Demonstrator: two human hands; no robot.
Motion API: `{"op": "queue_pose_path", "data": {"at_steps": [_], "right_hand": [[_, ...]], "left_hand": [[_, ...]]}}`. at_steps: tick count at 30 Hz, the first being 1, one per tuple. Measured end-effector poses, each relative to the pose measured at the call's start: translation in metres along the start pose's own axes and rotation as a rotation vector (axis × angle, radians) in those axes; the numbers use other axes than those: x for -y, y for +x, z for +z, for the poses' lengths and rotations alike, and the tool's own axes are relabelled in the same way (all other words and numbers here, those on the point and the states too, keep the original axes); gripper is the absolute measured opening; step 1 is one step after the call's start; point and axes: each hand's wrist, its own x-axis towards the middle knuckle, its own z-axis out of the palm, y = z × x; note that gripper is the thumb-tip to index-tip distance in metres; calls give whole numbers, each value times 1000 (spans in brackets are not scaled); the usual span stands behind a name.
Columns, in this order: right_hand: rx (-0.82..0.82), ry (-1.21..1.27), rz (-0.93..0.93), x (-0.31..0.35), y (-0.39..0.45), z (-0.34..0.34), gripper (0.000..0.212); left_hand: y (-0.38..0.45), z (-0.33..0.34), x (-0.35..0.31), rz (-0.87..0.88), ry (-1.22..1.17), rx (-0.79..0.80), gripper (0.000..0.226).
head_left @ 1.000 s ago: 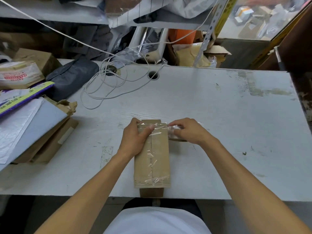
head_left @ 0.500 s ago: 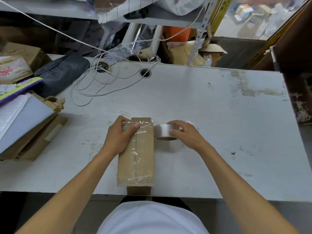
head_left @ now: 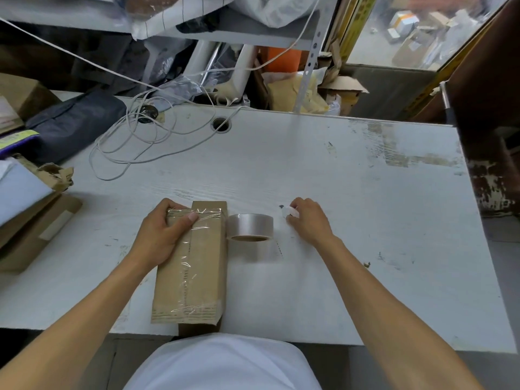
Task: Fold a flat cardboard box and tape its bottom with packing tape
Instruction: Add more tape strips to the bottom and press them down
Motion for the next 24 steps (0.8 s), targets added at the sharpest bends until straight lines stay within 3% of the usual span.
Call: {"op": "queue_pose_path", "data": {"at_steps": [2,8,11,16,19,24], "right_hand": [[39,57,-4,8,-2,-8,20],[89,625,-161,81,-48,-32,16],[140,750,-114,105,-60,-18,13],[101,730,-59,110,-63,-4,16],[80,656,-125,107,-67,-3,10],[287,537,-254,94,-84,-5,13]], "left_hand": [[0,0,-1,-7,5,-4,27],[-2,0,-5,-22,2,-8,22],[-3,0,-6,-24,29,-7,24],[-2,0,-5,-25,28,-7,25],[-2,0,-5,-24,29,0,25],[0,-6,2,-20,14,9,24]]}}
